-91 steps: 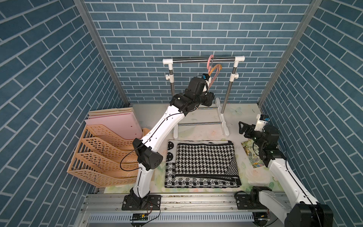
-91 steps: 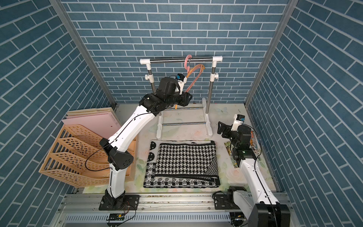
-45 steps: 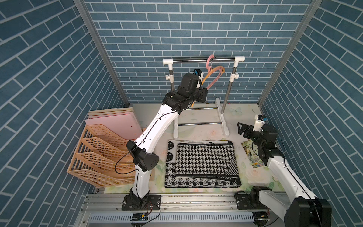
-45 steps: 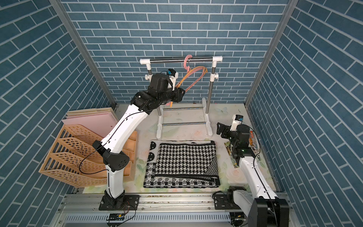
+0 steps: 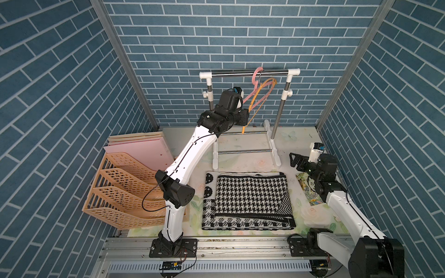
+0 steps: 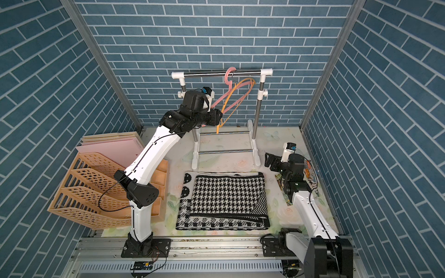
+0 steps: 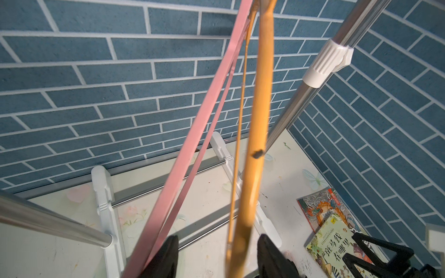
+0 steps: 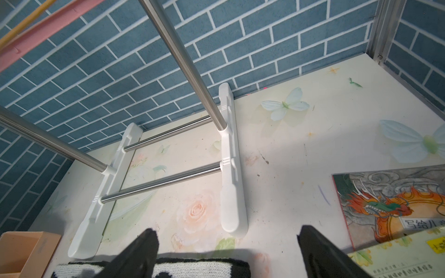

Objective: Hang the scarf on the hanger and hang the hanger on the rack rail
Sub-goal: Pick up the hanger from the clothesline.

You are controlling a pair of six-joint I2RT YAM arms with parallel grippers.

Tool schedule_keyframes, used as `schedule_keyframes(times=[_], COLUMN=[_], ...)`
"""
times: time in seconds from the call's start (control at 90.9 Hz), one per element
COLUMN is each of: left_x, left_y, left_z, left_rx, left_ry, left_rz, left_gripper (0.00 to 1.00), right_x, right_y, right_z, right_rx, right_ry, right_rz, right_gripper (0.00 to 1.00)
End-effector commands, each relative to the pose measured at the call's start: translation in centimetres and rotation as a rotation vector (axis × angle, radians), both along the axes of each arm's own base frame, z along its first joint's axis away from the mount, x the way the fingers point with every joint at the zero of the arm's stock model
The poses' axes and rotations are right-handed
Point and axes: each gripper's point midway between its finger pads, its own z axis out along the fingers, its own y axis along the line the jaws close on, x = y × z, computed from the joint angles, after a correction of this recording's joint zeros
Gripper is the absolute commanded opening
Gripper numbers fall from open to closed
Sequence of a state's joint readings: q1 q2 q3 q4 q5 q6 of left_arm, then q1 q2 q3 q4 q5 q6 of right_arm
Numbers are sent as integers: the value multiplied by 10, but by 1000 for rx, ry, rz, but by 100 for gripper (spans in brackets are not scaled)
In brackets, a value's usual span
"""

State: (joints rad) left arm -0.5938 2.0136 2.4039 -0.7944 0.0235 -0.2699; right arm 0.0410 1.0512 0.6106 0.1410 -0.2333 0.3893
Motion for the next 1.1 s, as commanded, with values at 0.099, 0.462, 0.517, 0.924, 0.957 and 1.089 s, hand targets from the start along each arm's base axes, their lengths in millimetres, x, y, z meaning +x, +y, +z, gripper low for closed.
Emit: schedule_keyframes(times=[0.099, 0.462, 0.517, 0.924, 0.957, 1.089], left_x=[-2, -7, -6, 1, 1, -2], left_y=[-1, -22, -23, -28, -27, -27], left_z=[1, 9, 9, 2, 4, 18], left_rx=[-60, -116, -108, -7, -2, 1], left_ry=[35, 11, 3, -44, -54, -109], left_rz=[-59, -146, -140, -71, -62, -52], left_gripper=[55, 43, 37, 15, 13, 0], right_x=[-1, -3, -4, -4, -4, -2], right_y=[3, 3, 2, 3, 2, 3], right_z=[-4, -10, -10, -13, -13, -15], right_rx=[25, 17, 17, 13, 12, 12], right_ry=[16, 30, 29, 38, 41, 47], right_rz=[6, 5, 5, 6, 4, 6], right_gripper=[95, 96, 95, 96, 96, 96])
